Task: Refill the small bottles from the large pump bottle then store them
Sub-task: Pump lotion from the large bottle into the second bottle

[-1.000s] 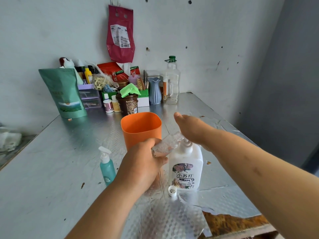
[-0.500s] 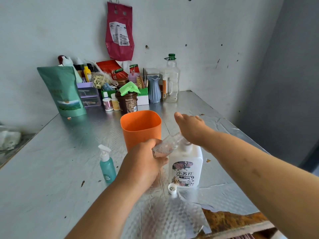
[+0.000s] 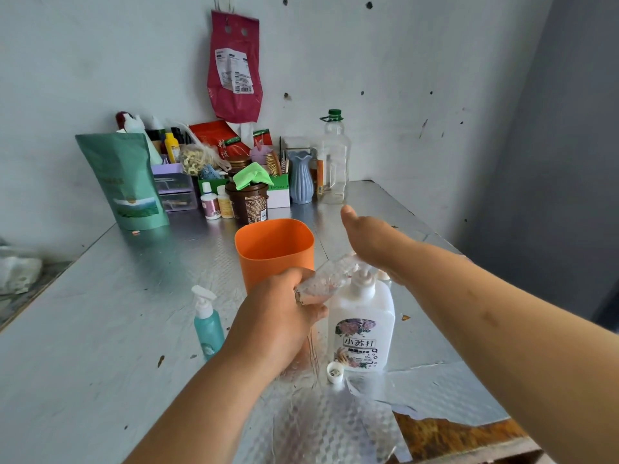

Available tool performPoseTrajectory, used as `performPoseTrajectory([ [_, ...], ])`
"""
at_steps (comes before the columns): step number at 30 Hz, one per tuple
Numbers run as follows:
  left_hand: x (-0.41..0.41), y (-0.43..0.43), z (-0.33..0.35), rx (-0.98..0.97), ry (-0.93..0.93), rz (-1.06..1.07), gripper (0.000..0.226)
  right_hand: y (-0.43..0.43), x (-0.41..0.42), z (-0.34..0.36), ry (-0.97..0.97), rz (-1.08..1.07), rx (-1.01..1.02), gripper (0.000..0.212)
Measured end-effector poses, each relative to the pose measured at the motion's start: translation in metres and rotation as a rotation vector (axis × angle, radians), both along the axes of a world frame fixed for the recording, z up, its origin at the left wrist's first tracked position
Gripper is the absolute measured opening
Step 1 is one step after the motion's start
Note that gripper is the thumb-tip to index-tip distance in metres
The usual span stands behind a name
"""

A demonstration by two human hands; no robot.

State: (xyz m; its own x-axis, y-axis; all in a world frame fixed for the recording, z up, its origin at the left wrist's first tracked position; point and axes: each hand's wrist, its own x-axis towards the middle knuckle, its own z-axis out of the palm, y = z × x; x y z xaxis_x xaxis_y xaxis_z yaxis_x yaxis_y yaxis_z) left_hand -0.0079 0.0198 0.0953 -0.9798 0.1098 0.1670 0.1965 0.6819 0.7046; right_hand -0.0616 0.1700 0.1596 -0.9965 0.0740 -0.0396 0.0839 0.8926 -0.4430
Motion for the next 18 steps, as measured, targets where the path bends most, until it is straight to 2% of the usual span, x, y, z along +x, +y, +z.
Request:
performPoseTrajectory([
  [2, -0.001, 0.0, -0.002, 0.005, 0.003, 0.0, 0.038, -0.001, -0.002, -0.004, -0.011, 0.0, 0.027, 0.045],
  [13, -0.001, 0.001, -0.007, -0.028, -0.018, 0.029, 0.039, -0.003, -0.014, -0.027, 0.066, -0.033, 0.087, 0.052],
  [18, 0.002, 0.0, 0.0, -0.035, 0.005, 0.013, 0.039, 0.003, -0.009, -0.014, 0.131, 0.036, 0.149, 0.043],
])
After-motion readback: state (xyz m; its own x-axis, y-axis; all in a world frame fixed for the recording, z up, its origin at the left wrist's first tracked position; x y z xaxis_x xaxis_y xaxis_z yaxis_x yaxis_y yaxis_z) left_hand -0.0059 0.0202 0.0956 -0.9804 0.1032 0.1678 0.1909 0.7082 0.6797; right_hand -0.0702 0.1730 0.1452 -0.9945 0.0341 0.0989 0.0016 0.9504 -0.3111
